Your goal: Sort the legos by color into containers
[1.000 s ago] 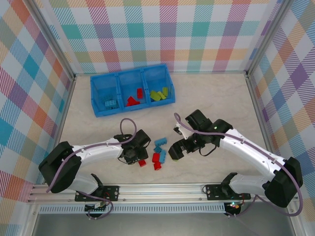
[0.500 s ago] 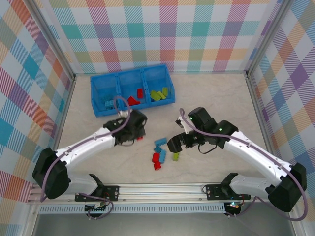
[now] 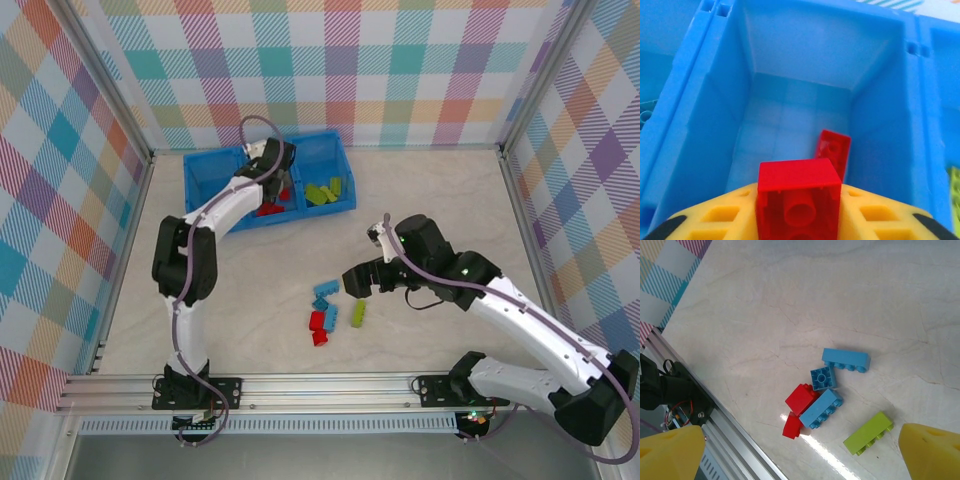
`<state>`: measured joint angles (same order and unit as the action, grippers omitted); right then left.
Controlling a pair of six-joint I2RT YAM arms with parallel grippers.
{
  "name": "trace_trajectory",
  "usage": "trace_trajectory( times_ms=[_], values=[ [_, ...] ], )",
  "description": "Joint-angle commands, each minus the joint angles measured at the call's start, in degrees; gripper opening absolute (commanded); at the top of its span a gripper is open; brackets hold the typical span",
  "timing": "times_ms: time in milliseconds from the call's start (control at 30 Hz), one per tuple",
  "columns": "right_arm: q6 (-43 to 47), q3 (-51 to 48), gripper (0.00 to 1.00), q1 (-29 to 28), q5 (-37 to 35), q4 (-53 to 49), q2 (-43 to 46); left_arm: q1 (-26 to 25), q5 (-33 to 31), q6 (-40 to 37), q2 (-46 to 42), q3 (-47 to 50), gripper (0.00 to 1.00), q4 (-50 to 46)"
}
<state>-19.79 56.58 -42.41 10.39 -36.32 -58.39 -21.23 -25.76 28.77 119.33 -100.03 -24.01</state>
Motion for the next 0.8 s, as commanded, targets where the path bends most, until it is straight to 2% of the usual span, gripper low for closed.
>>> trace_trajectory(
  times_ms=[0,167,333,400,467,600,667,767],
  values=[
    [-1.1,-0.5,1.00,-0.3,-1.6,-1.1,2.0,1.7,2.5,-2.5,-0.2,-5.0,0.49,-1.7],
    [-1.0,-0.8,1.00,-0.3,-1.9,0.1,0.8,1.4,10.2,-2.9,-7.2,-1.9,0.66,-2.1],
    [-1.5,-2.1,1.00,-0.3,-2.7,3.1,-0.3,-4.1,16.5,-5.8,-22.8,13.2,0.69,-4.7],
    [-1.4,-3.0,1.00,-0.3,-2.9,3.9,-0.1,-8.4,19.2,-10.8,-28.8,20.2,0.69,-3.4],
    [-0.9,-3.6,1.00,-0.2,-2.7,3.9,0.0,-13.8,23.1,-19.4,-33.3,25.6,0.69,-3.6],
    [1.0,-4.5,1.00,-0.2,1.2,2.8,0.6,-20.7,33.1,-36.4,-36.1,32.5,0.73,-8.6],
    [0.9,-6.0,1.00,-0.2,1.9,2.8,2.0,-22.8,34.1,-41.6,-34.8,34.6,0.75,-9.8],
    [0.4,-7.5,1.00,-0.2,1.7,2.3,4.1,-25.2,31.4,-45.8,-30.3,34.2,0.77,-10.8]
  ],
)
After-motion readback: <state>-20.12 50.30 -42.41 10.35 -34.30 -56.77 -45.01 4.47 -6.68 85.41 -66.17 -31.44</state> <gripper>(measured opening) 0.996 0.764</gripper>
